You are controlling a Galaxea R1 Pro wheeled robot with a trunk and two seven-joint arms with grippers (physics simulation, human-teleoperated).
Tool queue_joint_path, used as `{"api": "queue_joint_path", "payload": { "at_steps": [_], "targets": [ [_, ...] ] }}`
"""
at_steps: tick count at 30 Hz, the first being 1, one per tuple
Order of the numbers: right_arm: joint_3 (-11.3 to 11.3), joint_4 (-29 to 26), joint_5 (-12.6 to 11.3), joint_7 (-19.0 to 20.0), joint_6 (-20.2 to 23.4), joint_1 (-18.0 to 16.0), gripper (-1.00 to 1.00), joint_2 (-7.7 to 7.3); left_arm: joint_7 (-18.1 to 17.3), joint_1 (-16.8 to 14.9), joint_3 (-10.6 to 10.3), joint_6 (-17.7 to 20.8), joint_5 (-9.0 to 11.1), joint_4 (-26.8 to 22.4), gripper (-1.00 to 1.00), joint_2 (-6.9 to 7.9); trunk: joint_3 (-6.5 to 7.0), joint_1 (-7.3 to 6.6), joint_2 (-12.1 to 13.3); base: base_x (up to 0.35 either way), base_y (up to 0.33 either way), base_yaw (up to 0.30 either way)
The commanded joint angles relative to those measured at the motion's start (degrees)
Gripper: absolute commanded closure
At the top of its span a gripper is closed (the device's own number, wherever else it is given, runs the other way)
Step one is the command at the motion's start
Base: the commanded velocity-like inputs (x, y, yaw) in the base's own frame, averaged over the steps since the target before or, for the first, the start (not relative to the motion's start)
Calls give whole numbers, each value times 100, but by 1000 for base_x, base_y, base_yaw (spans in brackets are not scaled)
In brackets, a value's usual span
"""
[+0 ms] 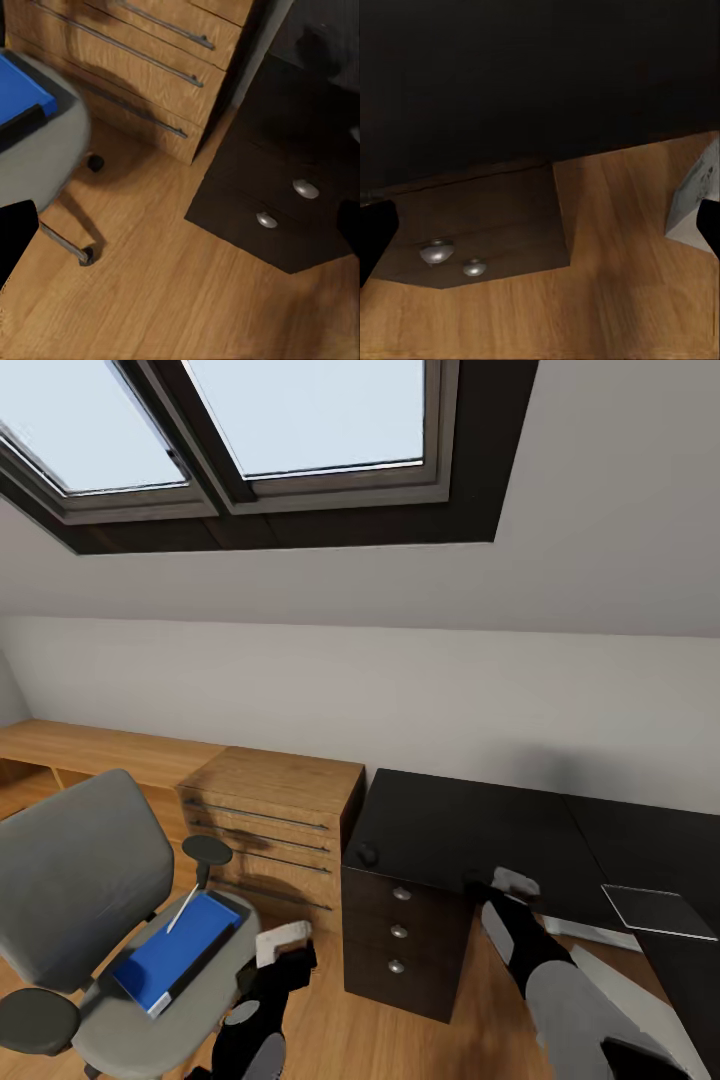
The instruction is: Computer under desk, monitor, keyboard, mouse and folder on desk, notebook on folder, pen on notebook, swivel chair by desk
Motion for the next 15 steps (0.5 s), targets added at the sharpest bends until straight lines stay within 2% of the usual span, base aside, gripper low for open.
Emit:
{"api": "queue_joint_path", "payload": {
  "at_steps": [1, 4, 5, 6, 7, 10, 11, 15],
  "targets": [
    [136, -19, -11, -195, 685, -410, -100, 11, 130, -210, 103, 509, 61, -252, -100, -76, -11, 2, -7, 0, 0, 0],
    [381, -19, -2, -237, 919, -539, -100, 19, 124, -385, 355, 666, 78, -243, -100, -147, -11, 2, -7, 0, 0, 0],
    [540, 4, -4, -246, 974, -571, -100, 49, 121, -432, 463, 706, 83, -258, -100, -162, -11, 2, -7, 0, 0, 0],
    [669, 56, -5, -259, 1003, -591, -100, 114, 121, -461, 530, 734, 87, -275, -100, -169, -11, 2, -7, 0, 0, 0],
    [857, 333, -37, -284, 1045, -622, -100, 325, 124, -516, 631, 785, 94, -442, -100, -146, -11, 2, -7, 0, 0, 0],
    [892, 384, -31, -295, 1113, -620, -100, 368, 124, -523, 647, 794, 92, -655, -100, -115, -11, 2, -7, 0, 0, 0],
    [919, 395, -24, -302, 1199, -619, -100, 388, 124, -449, 645, 800, 95, -1013, -100, -7, -11, 2, -7, 0, 0, 0],
    [954, 353, -9, -306, 1547, -619, -100, 395, 119, -184, 629, 842, 94, -1261, -100, 111, -11, 2, -7, 0, 0, 0]
  ]
}}
